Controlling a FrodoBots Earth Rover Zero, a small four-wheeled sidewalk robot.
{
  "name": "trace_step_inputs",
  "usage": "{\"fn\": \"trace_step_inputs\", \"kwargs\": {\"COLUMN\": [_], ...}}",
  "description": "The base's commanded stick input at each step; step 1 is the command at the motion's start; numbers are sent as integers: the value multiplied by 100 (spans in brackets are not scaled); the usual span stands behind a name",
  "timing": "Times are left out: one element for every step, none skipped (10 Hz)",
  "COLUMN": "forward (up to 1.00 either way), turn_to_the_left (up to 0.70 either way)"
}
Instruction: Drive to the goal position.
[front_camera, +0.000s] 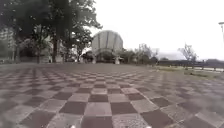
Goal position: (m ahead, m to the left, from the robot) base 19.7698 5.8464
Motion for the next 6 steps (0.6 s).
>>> {"fn": "trace_step_inputs", "kwargs": {"forward": [85, 85, 85, 85, 85, 85], "turn_to_the_left": [0, 0, -1, -9, -13, -10]}}
